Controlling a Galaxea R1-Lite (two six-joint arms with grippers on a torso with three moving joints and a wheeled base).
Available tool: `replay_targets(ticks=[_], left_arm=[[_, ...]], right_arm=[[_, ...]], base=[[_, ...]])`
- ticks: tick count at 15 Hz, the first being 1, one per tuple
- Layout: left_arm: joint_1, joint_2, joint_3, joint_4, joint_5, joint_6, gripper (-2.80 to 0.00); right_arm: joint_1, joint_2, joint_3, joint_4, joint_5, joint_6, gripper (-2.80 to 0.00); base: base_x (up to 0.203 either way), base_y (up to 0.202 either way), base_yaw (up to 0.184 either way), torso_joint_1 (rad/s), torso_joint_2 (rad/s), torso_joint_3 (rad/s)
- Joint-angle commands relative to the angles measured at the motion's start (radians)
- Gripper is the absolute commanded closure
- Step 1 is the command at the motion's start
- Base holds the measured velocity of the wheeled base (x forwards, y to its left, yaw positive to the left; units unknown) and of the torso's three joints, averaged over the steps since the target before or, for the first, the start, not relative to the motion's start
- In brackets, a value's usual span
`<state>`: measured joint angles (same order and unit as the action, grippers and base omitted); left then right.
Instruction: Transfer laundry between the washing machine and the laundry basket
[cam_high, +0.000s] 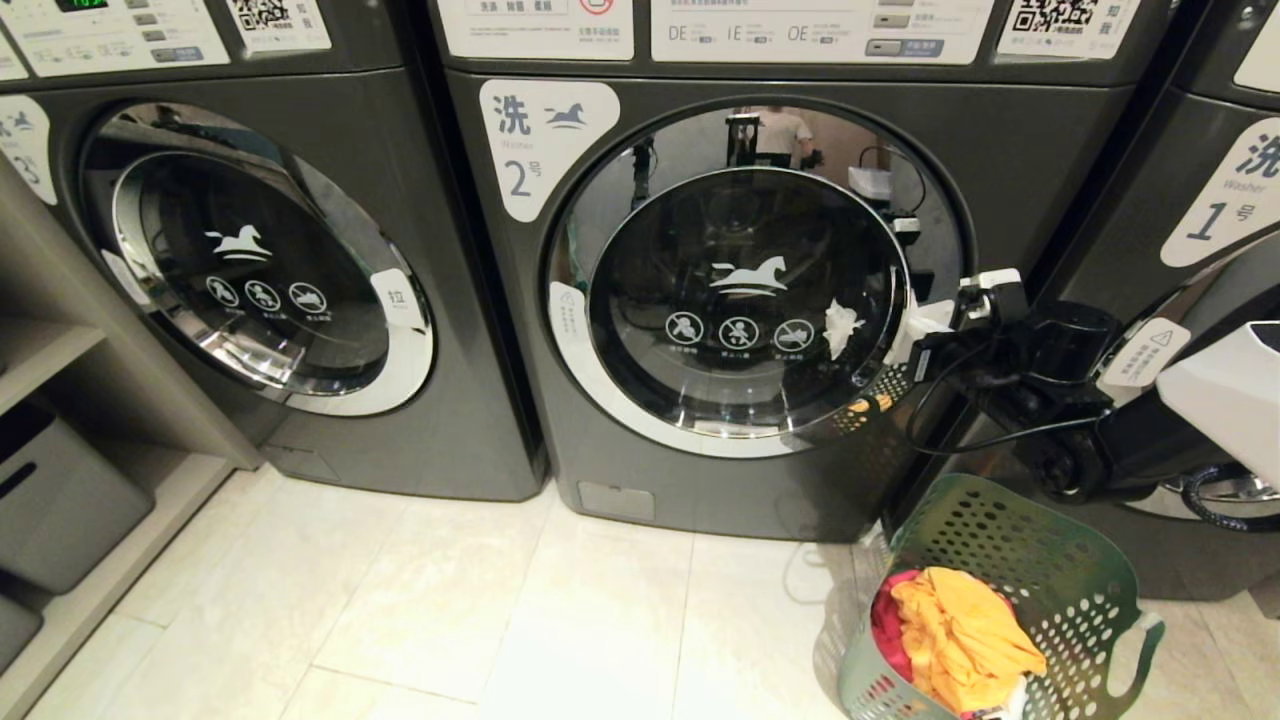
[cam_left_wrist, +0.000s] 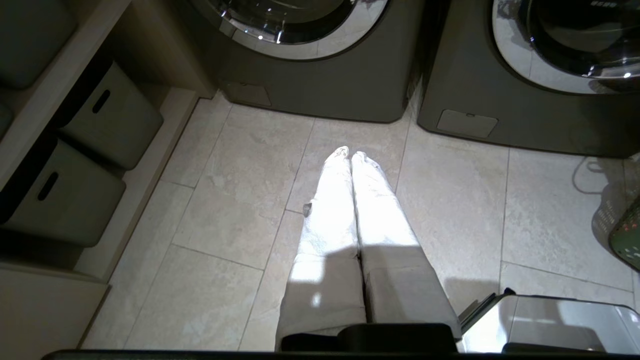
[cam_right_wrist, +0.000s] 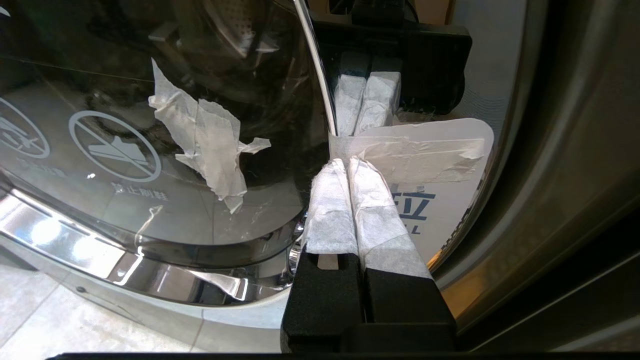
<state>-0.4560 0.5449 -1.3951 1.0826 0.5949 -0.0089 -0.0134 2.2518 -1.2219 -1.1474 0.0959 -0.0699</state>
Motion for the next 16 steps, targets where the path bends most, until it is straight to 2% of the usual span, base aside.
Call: replay_targets(ticks=[1, 4, 8, 10, 12, 13, 16], left_arm=[[0.0, 0.003, 0.0, 0.004, 0.003, 0.0, 0.0], [0.0, 0.01, -0.008, 0.002, 0.003, 0.001, 0.0], [0.0, 0.028, -0.008, -0.004, 0.0, 0.003, 0.0], [0.011, 0.04, -0.02, 0.0, -0.08, 0.032, 0.0], [0.103, 0.036, -0.021, 0.03, -0.175, 0.06, 0.0], [0.184, 0.03, -0.021, 0.058, -0.25, 0.064, 0.0], [0.497, -0.012, 0.016, 0.127, -0.523, 0.079, 0.0]], right_arm=[[-0.003, 0.003, -0.004, -0.003, -0.005, -0.003, 0.0], [0.0, -0.043, 0.039, 0.003, -0.001, -0.004, 0.0], [0.046, -0.361, 0.283, 0.14, 0.017, -0.001, 0.0], [0.083, -0.557, 0.449, 0.205, 0.019, -0.003, 0.0], [0.115, -0.744, 0.662, 0.252, 0.018, -0.009, 0.0], [0.124, -0.845, 0.786, 0.266, 0.017, -0.013, 0.0], [0.134, -1.118, 1.103, 0.29, 0.006, -0.019, 0.0]], base=[[0.0, 0.0, 0.0, 0.0, 0.0, 0.0], [0.0, 0.0, 0.0, 0.0, 0.0, 0.0], [0.0, 0.0, 0.0, 0.0, 0.0, 0.0], [0.0, 0.0, 0.0, 0.0, 0.0, 0.0], [0.0, 0.0, 0.0, 0.0, 0.0, 0.0], [0.0, 0.0, 0.0, 0.0, 0.0, 0.0], [0.0, 0.0, 0.0, 0.0, 0.0, 0.0]])
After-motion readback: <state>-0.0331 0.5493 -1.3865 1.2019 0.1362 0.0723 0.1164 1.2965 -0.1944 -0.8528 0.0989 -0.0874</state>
